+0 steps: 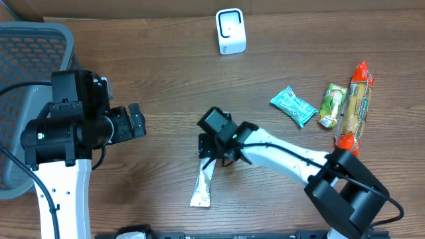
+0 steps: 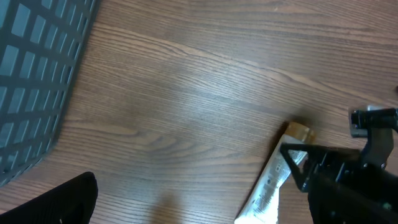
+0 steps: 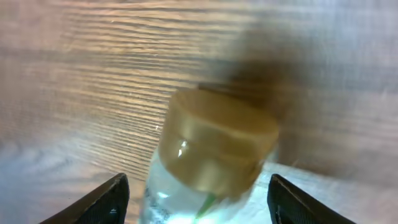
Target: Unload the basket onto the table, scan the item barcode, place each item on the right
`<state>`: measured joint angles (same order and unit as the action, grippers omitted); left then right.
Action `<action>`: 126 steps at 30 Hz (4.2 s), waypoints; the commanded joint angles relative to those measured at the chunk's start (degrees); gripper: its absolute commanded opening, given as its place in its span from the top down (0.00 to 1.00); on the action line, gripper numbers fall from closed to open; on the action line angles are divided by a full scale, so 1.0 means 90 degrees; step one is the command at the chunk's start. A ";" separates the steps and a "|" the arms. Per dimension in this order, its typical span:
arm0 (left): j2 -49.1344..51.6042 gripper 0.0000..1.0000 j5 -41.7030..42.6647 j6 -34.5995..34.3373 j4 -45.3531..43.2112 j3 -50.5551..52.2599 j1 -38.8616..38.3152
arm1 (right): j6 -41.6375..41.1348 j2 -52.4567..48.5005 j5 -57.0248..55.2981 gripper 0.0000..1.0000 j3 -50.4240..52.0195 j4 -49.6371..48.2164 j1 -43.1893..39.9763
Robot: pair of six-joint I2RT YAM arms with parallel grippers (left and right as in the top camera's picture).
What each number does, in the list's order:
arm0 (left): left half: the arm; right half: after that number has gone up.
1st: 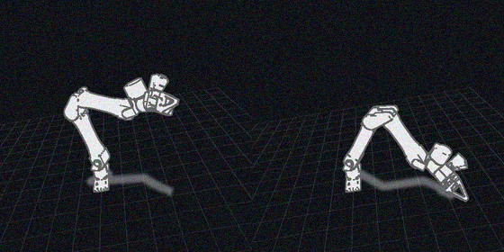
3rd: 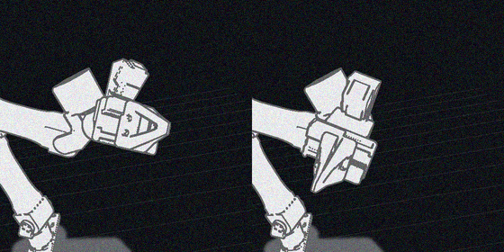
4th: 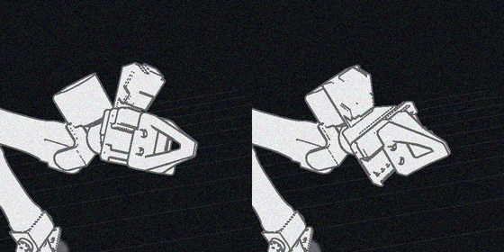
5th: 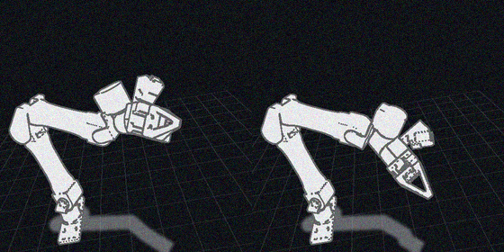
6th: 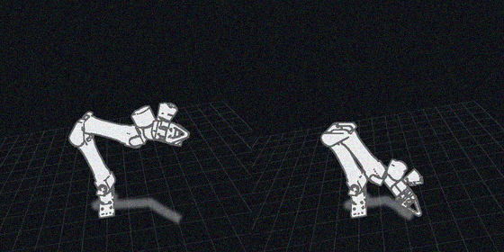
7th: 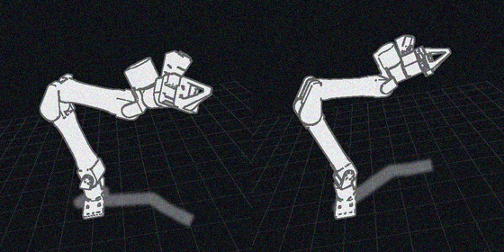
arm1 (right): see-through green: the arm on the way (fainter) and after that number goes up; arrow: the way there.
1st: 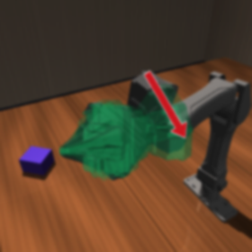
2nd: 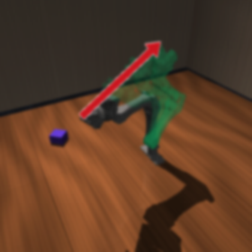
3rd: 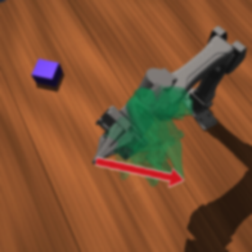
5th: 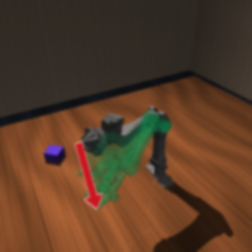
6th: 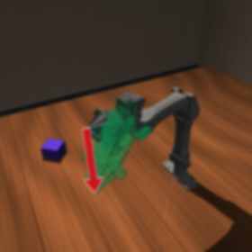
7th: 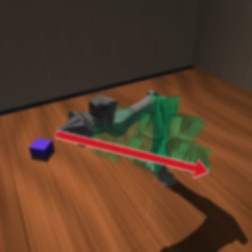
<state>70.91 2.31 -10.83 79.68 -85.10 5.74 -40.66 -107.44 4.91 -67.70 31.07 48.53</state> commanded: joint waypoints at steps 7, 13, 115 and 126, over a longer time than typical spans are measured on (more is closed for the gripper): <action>-0.0005 0.01 0.0027 -0.0109 -0.0019 -0.0061 0.0022 | 0.3560 0.0002 0.1362 0.28 -0.0104 -0.0019 -0.0967; -0.0005 0.00 0.0024 -0.0109 -0.0022 -0.0061 0.0022 | 0.2033 0.0002 0.3121 0.21 -0.0104 0.0063 -0.1343; -0.0005 0.00 0.0024 -0.0109 -0.0019 -0.0061 0.0022 | 0.3956 0.0063 0.3325 0.59 -0.1372 0.3279 -0.6001; -0.0005 0.00 0.0027 -0.0109 -0.0019 -0.0061 0.0022 | 0.4017 0.0085 0.3320 0.27 -0.0034 0.2851 -0.3288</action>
<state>70.89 2.33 -10.83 79.70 -85.10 5.74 -2.98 -106.80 33.63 -72.47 59.64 13.41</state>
